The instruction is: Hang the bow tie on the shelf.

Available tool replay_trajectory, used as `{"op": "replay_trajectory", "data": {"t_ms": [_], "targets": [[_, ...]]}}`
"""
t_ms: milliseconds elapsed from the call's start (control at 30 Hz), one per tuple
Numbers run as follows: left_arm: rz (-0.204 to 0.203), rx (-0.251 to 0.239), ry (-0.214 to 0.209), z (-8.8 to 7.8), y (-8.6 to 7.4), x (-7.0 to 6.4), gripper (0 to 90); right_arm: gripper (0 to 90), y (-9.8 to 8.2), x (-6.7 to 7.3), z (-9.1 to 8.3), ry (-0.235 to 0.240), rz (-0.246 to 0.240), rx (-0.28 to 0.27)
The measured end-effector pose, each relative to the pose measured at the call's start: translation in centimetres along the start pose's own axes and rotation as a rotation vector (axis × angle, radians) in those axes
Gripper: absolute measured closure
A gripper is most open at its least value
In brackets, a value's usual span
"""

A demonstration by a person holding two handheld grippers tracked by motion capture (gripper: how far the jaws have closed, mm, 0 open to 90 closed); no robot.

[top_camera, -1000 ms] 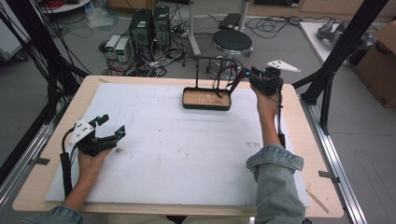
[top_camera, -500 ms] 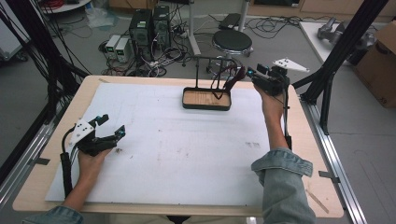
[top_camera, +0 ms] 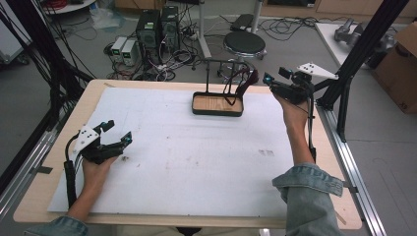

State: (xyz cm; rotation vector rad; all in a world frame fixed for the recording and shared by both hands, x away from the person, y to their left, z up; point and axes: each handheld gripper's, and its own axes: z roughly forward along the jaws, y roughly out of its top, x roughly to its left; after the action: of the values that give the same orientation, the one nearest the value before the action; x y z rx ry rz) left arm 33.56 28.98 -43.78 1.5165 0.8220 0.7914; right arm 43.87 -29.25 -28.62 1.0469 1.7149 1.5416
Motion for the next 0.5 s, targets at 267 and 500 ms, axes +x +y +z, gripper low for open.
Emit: {"op": "replay_trajectory", "data": {"t_ms": [267,500], "targets": [[-0.001,-0.002,-0.001,0.0,0.0,0.0,18.3,15.0,0.7,1.2,-1.2,0.032,0.014,0.005],[0.003,0.001,-0.001,0.0,0.0,-0.1,18.4,12.6,0.6,2.7,-2.9,0.037,-0.045,-0.015]]}}
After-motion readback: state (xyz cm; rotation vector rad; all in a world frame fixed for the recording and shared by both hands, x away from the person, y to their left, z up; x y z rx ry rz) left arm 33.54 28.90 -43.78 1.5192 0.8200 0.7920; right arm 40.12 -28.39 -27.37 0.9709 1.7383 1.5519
